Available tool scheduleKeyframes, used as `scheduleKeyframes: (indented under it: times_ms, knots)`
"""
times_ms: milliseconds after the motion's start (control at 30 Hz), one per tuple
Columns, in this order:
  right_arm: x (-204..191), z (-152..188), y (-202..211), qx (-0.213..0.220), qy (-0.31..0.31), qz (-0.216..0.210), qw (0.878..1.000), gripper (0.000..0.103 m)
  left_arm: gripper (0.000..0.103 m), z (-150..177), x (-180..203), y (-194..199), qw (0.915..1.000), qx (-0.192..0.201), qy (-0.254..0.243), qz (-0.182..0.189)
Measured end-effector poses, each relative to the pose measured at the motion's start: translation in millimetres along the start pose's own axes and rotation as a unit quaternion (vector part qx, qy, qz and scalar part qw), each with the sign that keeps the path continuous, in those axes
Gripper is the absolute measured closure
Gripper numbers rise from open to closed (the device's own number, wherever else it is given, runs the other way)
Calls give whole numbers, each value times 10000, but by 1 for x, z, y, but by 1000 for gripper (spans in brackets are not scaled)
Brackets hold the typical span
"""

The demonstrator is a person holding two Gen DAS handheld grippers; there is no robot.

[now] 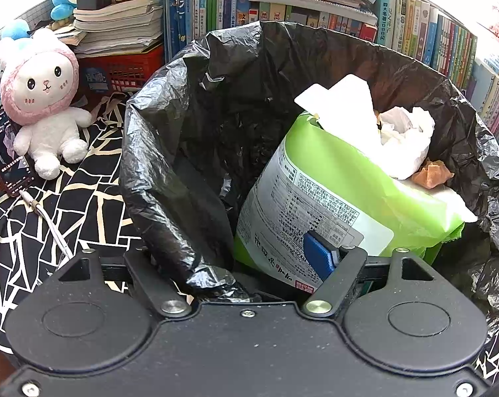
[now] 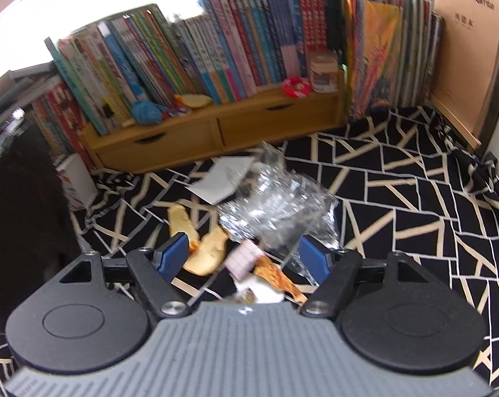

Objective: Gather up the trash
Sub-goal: 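Move the right gripper to the clear plastic bag and grasp it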

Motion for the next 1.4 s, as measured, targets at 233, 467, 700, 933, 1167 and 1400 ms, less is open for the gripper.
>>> scheduleKeyframes:
  times_ms: [233,467,700,933,1167,1400]
  knots:
    - [14,26,-24,-170,14,274,9995,20,28,-1,2,-1,10000,13,-33,-67]
    - [28,44,-46,-342,-51,475,9983,20,28,-2,2,-1,10000,15,-26,-71]
    - [37,53,-58,-406,-161,555,9975,20,28,-4,3,-1,9999,37,-39,-136]
    - [44,57,-64,-371,-168,657,9970,20,28,-5,3,-1,9999,37,-50,-137]
    - [47,38,-78,-238,-243,774,9964,20,28,-5,3,-1,9999,39,-48,-156]
    - [43,35,-106,-742,-234,666,9947,57,28,-4,2,0,9998,57,-45,-196]
Point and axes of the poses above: each gripper's, at about its wrist camera, not at the fingertips, and y roughly against the way its jaws point, x to its right, z to its underside, the point moved 10 cm from there along -y, roughly the way its jaws point, and after that the axes turned 14 degrees about z, right-handed, at the moved point
